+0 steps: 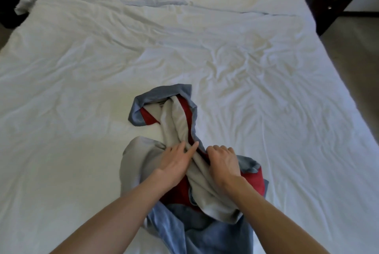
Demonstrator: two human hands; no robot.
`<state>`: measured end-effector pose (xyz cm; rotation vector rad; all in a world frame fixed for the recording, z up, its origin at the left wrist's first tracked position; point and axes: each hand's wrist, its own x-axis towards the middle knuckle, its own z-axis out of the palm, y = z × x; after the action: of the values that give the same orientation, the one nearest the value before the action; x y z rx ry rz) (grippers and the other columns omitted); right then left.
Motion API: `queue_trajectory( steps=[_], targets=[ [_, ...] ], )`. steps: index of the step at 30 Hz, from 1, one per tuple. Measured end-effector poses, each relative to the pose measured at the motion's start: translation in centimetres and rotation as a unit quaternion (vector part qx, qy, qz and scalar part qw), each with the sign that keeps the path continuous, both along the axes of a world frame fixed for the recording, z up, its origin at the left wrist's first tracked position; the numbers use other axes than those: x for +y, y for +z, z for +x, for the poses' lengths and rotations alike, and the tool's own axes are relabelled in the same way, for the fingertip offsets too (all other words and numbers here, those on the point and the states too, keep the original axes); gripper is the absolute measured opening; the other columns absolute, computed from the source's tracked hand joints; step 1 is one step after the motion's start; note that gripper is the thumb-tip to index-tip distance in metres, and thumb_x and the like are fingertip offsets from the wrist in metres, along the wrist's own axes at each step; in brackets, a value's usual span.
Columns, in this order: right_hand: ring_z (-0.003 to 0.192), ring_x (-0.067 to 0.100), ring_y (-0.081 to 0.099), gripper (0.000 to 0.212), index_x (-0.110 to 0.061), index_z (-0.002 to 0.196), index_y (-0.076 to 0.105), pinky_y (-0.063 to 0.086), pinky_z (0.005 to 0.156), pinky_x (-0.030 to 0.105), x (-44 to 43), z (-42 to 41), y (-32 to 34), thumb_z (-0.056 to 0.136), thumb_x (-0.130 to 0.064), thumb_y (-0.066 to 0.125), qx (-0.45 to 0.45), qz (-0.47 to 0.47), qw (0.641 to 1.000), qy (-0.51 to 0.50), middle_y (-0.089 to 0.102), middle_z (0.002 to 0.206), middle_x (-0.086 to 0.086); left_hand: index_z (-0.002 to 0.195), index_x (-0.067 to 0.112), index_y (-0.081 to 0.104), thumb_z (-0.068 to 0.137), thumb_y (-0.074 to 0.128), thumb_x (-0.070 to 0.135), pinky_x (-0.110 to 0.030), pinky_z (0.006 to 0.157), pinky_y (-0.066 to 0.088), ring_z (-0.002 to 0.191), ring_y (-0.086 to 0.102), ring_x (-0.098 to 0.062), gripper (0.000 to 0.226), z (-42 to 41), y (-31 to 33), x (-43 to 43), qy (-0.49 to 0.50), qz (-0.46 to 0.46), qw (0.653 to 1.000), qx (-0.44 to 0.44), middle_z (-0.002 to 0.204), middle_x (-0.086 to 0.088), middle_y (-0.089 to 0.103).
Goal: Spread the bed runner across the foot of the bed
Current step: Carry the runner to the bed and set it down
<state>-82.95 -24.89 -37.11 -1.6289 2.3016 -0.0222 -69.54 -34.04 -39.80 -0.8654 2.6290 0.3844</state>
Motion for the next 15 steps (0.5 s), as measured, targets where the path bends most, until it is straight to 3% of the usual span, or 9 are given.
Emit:
queue_trajectory(
  steps=[4, 8, 10, 13, 15],
  targets=[
    [0.079, 0.023, 0.051, 0.014, -0.020, 0.078, 0.042, 0.034, 0.077, 0.033, 2.4, -1.4, 1.0, 0.084, -0.008, 0.046, -0.043, -0.040, 0.998, -0.024, 0.058, 0.083, 0.001, 0.150, 0.028, -0.001, 0.099, 0.035, 0.023, -0.040, 0.089, 0.039, 0.109, 0.053, -0.030, 0.062, -3.1, -0.1, 1.0, 0.004, -0.033, 0.999, 0.009, 0.127, -0.009, 0.050],
    [0.078, 0.023, 0.052, 0.014, -0.018, 0.077, 0.045, 0.034, 0.071, 0.031, 5.3, -2.7, 2.3, 0.079, -0.005, 0.048, -0.071, -0.052, 0.994, -0.062, 0.058, 0.081, 0.001, 0.150, 0.027, 0.007, 0.098, 0.036, 0.022, -0.040, 0.082, 0.040, 0.098, 0.056, -0.032, 0.060, -6.2, 0.5, 2.0, -0.019, -0.060, 0.997, 0.055, 0.111, -0.010, 0.057],
    [0.082, 0.023, 0.054, 0.012, -0.017, 0.082, 0.052, 0.039, 0.073, 0.032, 7.0, -3.3, 2.9, 0.080, -0.006, 0.048, -0.081, -0.062, 0.991, -0.082, 0.060, 0.085, 0.002, 0.147, 0.025, 0.022, 0.096, 0.037, 0.024, -0.039, 0.082, 0.040, 0.098, 0.055, -0.032, 0.053, -7.9, 1.2, 3.2, -0.041, -0.057, 0.994, 0.079, 0.109, -0.011, 0.057],
    [0.085, 0.022, 0.055, 0.013, -0.016, 0.091, 0.056, 0.044, 0.075, 0.033, 9.6, -4.3, 3.5, 0.084, -0.008, 0.047, -0.099, -0.082, 0.983, -0.133, 0.061, 0.090, 0.001, 0.123, 0.019, 0.048, 0.093, 0.039, 0.021, -0.036, 0.081, 0.040, 0.093, 0.055, -0.030, 0.031, -9.9, 2.3, 5.3, -0.057, -0.031, 0.990, 0.127, 0.102, -0.009, 0.058],
    [0.084, 0.021, 0.055, 0.012, -0.016, 0.093, 0.056, 0.046, 0.073, 0.035, 11.4, -5.2, 3.8, 0.086, -0.010, 0.048, -0.105, -0.095, 0.974, -0.176, 0.060, 0.091, 0.000, 0.110, 0.017, 0.052, 0.092, 0.041, 0.018, -0.037, 0.077, 0.041, 0.089, 0.055, -0.030, 0.021, -11.1, 3.0, 7.0, -0.062, -0.020, 0.985, 0.158, 0.096, -0.008, 0.058]
  ],
)
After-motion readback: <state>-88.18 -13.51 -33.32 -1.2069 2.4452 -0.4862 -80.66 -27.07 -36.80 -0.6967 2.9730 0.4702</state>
